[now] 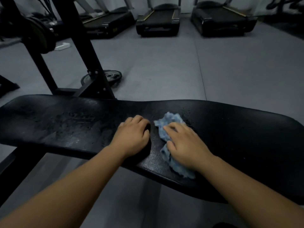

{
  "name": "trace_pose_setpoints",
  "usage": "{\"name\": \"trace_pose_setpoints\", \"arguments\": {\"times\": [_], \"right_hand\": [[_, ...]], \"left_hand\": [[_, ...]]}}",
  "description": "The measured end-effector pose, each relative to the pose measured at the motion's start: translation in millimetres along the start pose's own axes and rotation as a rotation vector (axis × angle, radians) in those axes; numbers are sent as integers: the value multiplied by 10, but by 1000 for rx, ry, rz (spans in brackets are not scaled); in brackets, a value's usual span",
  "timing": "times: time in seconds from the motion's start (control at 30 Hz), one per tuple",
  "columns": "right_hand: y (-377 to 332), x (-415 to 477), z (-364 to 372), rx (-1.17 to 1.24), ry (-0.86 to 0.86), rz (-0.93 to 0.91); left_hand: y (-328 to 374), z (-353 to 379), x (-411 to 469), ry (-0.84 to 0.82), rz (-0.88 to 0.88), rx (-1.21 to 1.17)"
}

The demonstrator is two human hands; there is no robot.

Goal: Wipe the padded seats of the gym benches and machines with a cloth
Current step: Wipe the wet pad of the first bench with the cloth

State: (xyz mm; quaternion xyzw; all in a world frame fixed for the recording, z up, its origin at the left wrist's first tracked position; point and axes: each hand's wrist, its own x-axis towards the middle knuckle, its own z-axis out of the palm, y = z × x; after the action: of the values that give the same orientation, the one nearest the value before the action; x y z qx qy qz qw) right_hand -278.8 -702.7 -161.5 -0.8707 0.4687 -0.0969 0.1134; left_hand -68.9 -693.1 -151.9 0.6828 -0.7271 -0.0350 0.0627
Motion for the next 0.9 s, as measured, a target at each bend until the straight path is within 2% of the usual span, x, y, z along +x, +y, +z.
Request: {"name": "trace_pose_setpoints", "arguments": {"times": [0.1, 0.17, 0.27, 0.37, 0.43, 0.53, 0.63, 0.7, 0.77, 0.9], "right_hand": [[134, 412, -16, -68, -52, 240], [66, 766, 29, -92, -54, 316], [-101, 918, 112, -103, -48, 220], [-41, 619, 99, -122, -49, 121], [171, 661, 51, -162, -46, 206], [289, 1185, 57, -199, -26, 395], [13, 1375, 147, -201, 0, 334], [-119, 1075, 172, -171, -32, 208], [-65, 729, 101, -139, -51, 161], [280, 826, 20, -177, -39, 383]], "left_hand": [[10, 51, 284, -6, 21, -32], [28, 127, 379, 33, 38, -45], [-12, 202, 383, 54, 60, -63], [-40, 208, 378, 48, 59, -86], [-32, 203, 388, 46, 46, -93], [-34, 214, 391, 56, 52, -95], [-62, 221, 400, 81, 47, -131], [-69, 215, 393, 85, 52, -154], [-64, 209, 379, 73, 58, -139], [-50, 191, 357, 63, 64, -125]]}}
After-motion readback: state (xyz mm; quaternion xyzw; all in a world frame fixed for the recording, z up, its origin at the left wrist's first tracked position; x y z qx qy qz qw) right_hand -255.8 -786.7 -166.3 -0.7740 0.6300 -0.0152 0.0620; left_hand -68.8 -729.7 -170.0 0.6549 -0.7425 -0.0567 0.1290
